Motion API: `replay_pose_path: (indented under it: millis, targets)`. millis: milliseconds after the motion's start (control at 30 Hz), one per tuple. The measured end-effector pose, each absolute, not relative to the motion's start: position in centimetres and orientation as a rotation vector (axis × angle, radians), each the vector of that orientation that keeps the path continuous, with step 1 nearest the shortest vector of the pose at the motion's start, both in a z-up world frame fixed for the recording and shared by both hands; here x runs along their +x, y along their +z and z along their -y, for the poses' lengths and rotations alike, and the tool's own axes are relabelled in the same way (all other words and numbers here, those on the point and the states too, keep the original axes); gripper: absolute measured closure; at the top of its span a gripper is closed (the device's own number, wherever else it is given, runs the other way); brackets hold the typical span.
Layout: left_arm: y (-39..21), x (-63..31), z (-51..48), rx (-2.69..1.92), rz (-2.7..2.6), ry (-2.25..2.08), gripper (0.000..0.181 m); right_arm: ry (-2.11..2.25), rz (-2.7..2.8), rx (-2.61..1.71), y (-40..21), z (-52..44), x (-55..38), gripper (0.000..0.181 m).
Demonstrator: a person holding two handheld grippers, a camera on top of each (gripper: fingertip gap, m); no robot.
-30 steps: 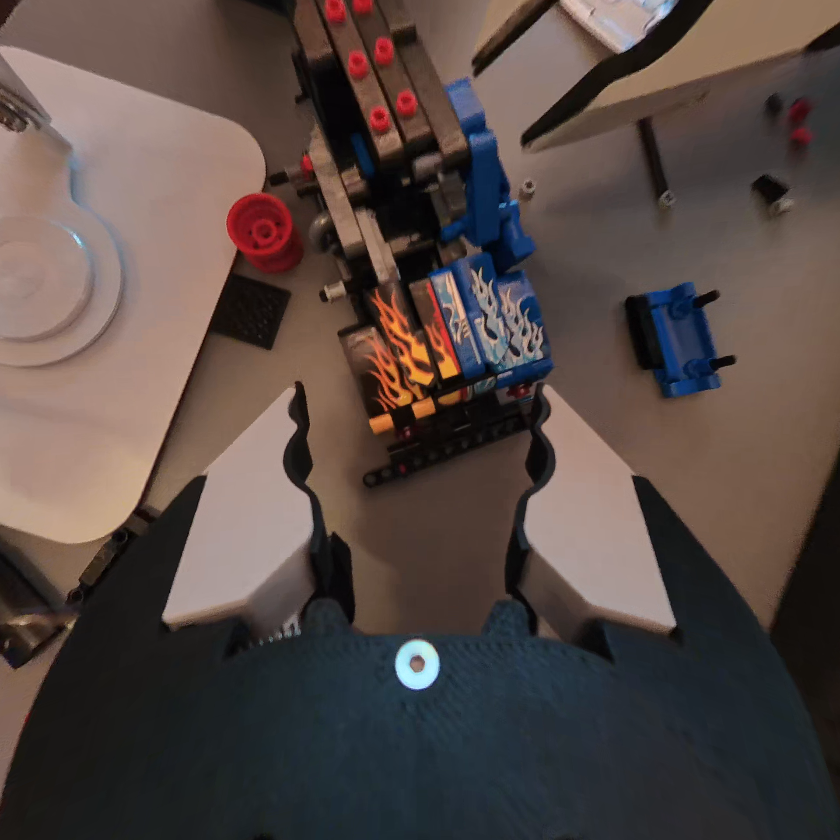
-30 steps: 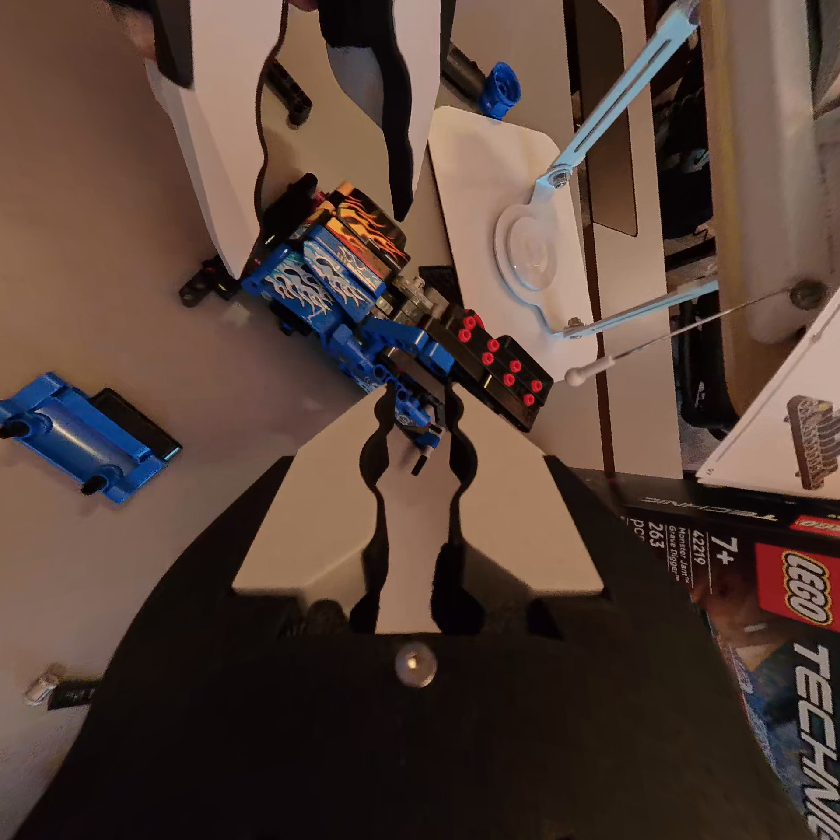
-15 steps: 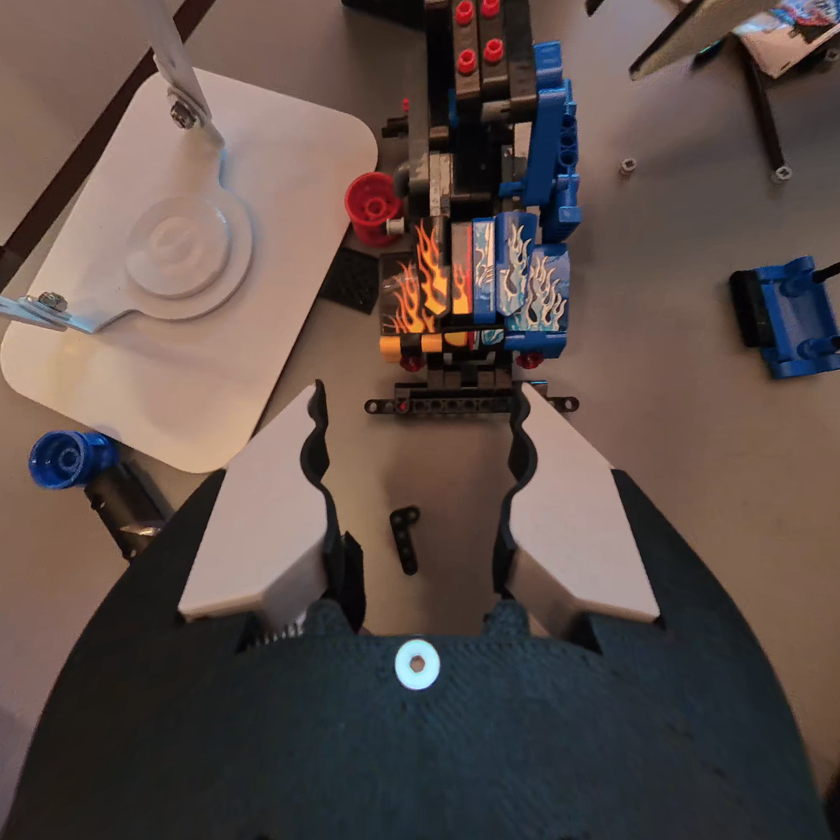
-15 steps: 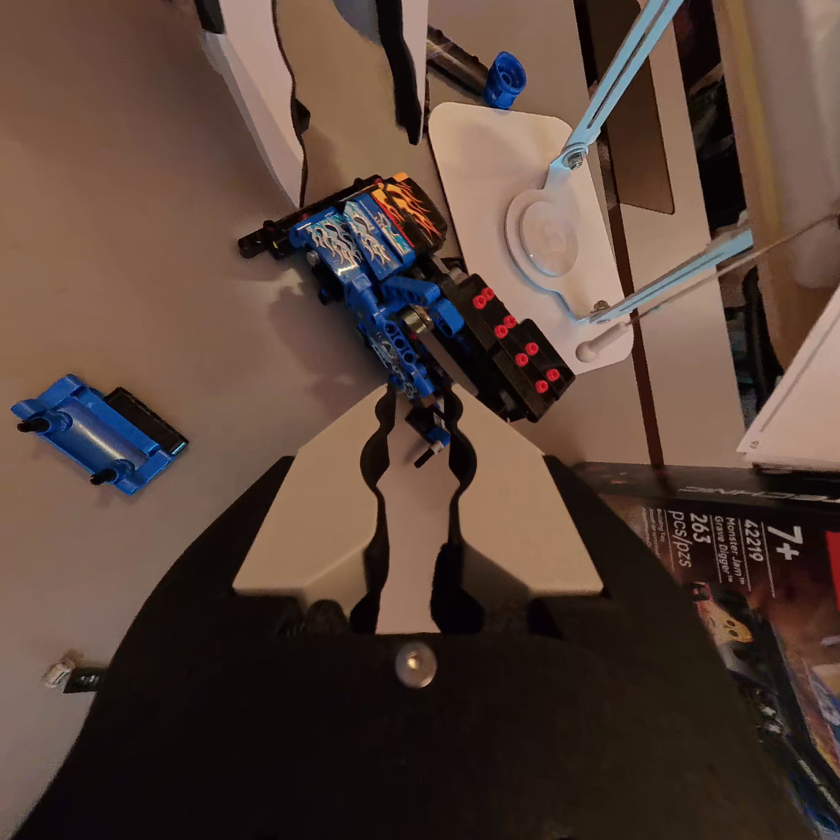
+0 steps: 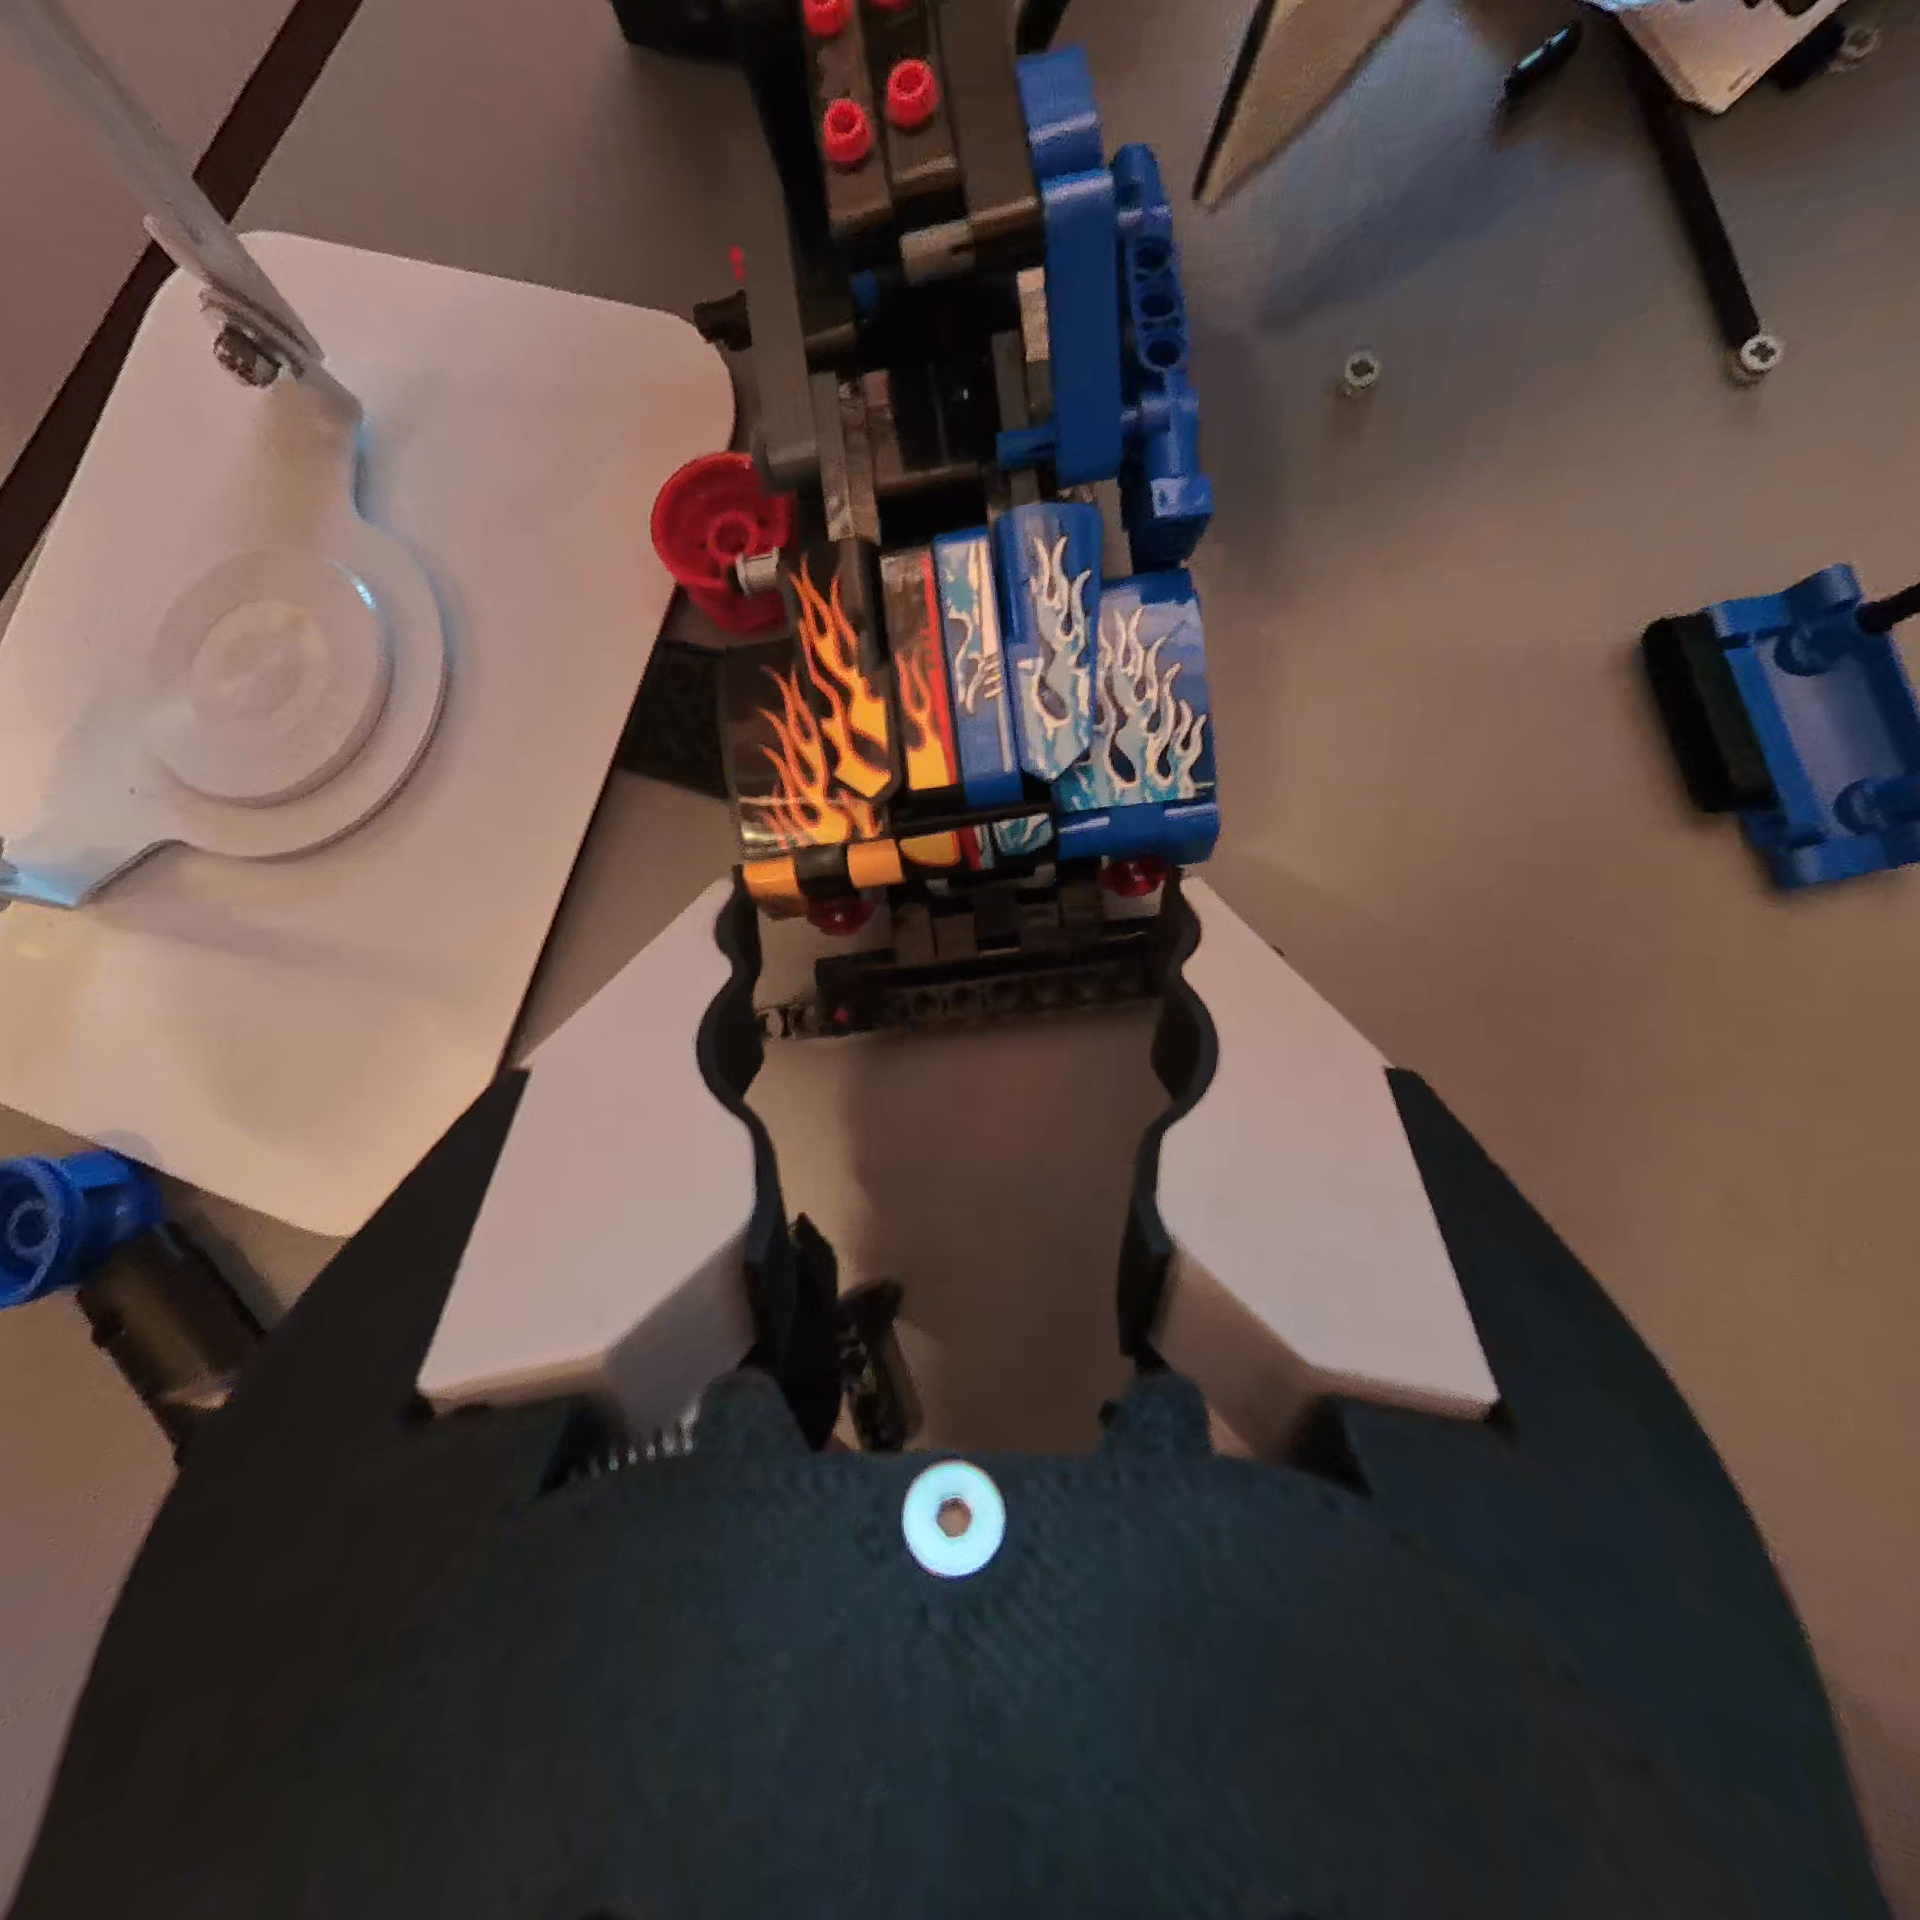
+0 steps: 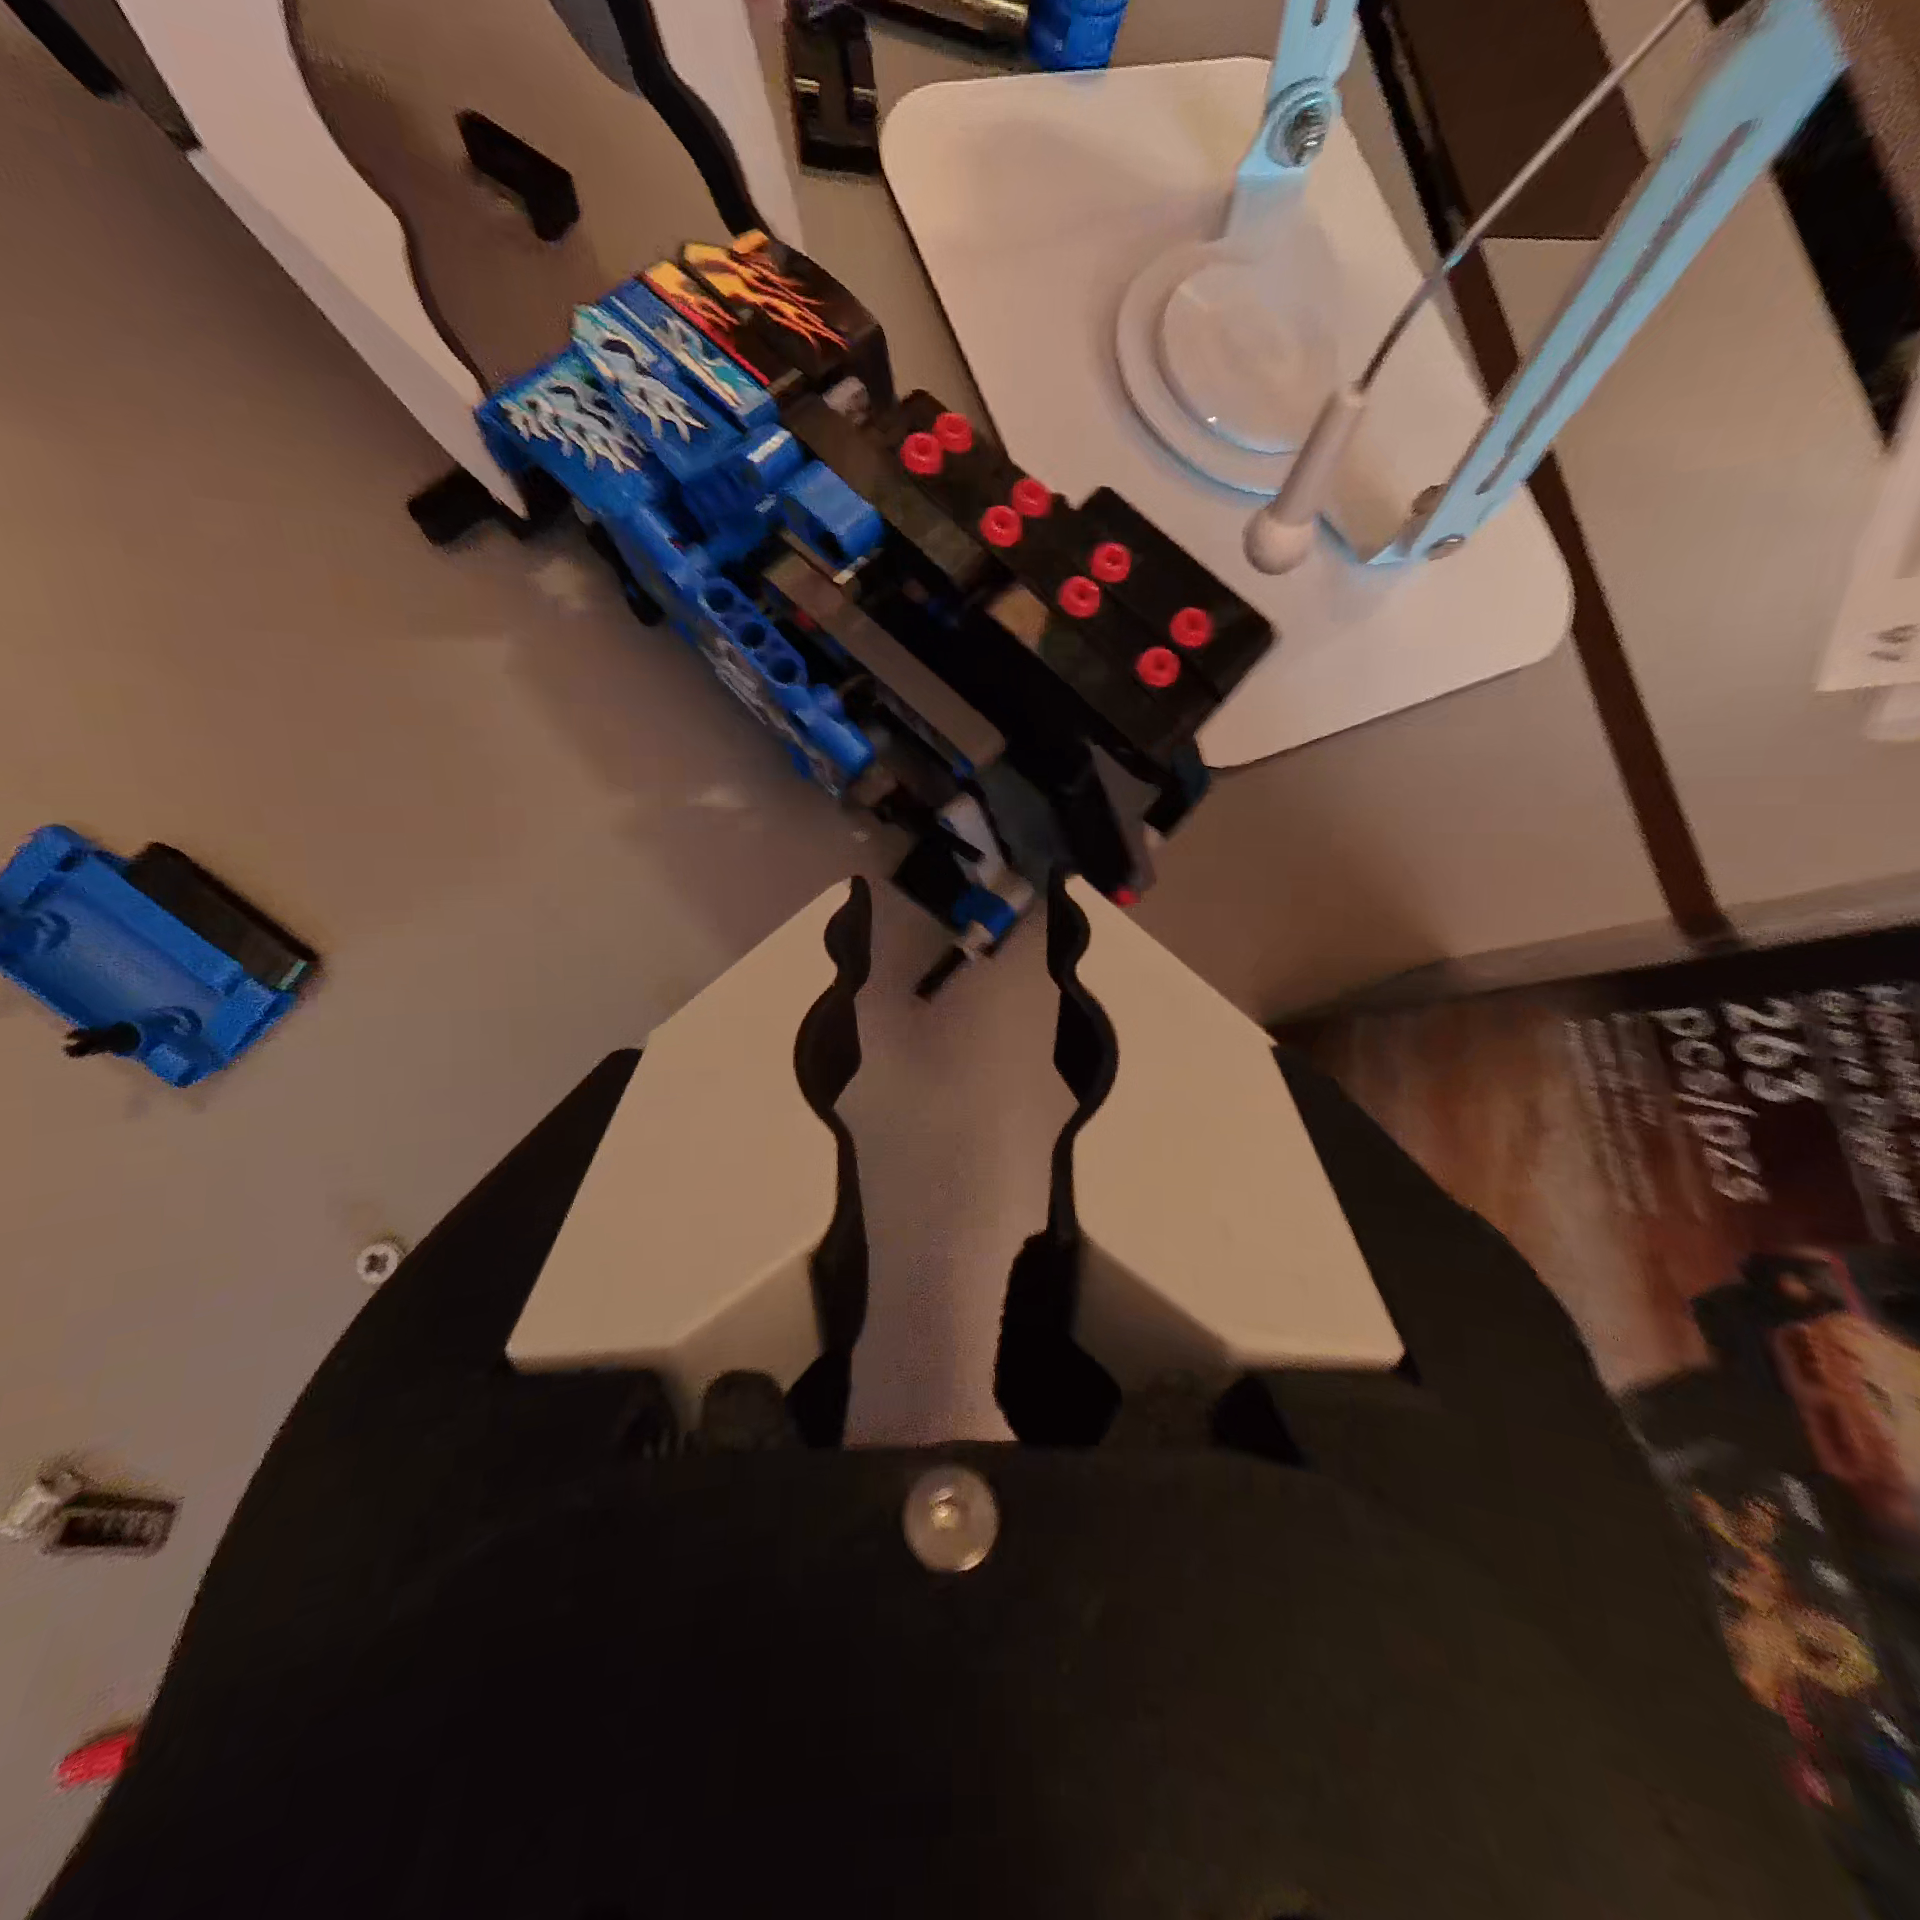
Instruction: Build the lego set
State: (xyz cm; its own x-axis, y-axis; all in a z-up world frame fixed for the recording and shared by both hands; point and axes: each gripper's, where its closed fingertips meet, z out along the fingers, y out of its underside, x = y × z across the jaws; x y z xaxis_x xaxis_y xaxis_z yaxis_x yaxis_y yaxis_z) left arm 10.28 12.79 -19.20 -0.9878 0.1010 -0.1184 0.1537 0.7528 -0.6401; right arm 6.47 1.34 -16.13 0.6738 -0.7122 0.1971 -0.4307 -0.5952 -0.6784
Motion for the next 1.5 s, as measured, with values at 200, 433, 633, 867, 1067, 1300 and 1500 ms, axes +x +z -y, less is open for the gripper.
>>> replay_pose_path:
  millis: [200, 433, 633, 867, 1067, 1300, 1500]
  targets:
    - [-18.7, 9.7, -12.3, 0.132, -2.965, -1.229, 0.109, -0.51, -0.848, -2.251, -17.6, -3.5, 6.5, 0.15]
    - [-18.9, 9.8, -13.0, 0.063, -3.057, -1.268, 0.129, -0.438, -0.86, -2.186, -17.6, -3.9, 6.5, 0.163]
    - [-18.0, 8.5, -13.4, 0.169, -3.03, -1.228, 0.081, -0.399, -0.856, -2.175, -17.6, -4.5, 6.2, 0.164]
    - [-19.2, 8.5, -13.0, 0.287, -2.939, -1.022, 0.096, -0.372, -0.852, -2.186, -17.6, -5.3, 5.8, 0.161]
    - [-19.0, 8.8, -13.7, 0.241, -3.007, -1.155, 0.097, -0.331, -0.84, -2.162, -17.3, -6.1, 5.5, 0.16]
    - [-19.5, 8.6, -13.9, 0.284, -2.994, -1.1, 0.086, -0.31, -0.808, -2.167, -17.5, -7.2, 5.1, 0.165]
    - [-19.8, 8.9, -14.1, 0.324, -2.945, -1.015, 0.092, -0.319, -0.798, -2.178, -17.8, -7.7, 5.2, 0.163]
